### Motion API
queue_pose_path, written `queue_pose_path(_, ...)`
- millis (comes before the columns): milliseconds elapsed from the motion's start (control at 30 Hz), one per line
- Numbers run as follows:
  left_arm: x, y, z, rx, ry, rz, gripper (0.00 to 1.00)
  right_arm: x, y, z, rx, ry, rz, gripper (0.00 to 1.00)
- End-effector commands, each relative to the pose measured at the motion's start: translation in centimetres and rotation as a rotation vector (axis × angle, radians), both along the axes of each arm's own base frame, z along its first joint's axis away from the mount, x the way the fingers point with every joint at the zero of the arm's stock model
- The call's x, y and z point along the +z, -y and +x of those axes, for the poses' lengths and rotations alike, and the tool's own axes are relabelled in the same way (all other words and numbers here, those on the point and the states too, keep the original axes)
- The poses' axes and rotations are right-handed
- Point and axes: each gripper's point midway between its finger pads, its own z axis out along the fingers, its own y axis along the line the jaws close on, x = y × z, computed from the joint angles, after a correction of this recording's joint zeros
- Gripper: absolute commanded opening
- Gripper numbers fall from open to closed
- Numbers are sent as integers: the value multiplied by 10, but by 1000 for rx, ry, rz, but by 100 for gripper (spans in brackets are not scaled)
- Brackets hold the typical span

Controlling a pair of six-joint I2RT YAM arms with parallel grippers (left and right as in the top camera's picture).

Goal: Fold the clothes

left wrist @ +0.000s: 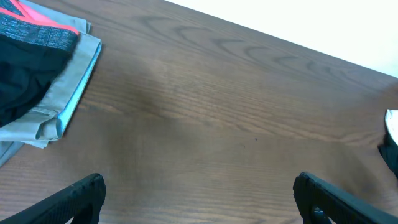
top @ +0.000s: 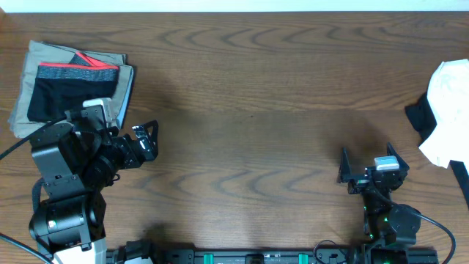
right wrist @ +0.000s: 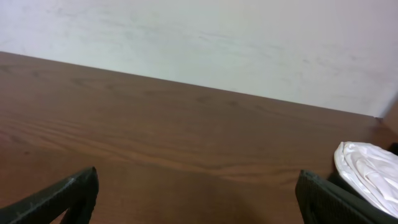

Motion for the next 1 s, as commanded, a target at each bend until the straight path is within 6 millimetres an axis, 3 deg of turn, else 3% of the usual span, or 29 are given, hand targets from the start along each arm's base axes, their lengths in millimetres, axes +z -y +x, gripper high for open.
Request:
queue_pose_path(0,1,0,0,-7,5,14,98,0,4,0,-22,2,7,99)
queue_pose_path(867,1,0,0,-7,5,14,98,0,4,0,-22,2,7,99)
queue_pose_path(967,-7,2,-6,-7,-36,3,98,0,4,0,-22,2,7,99)
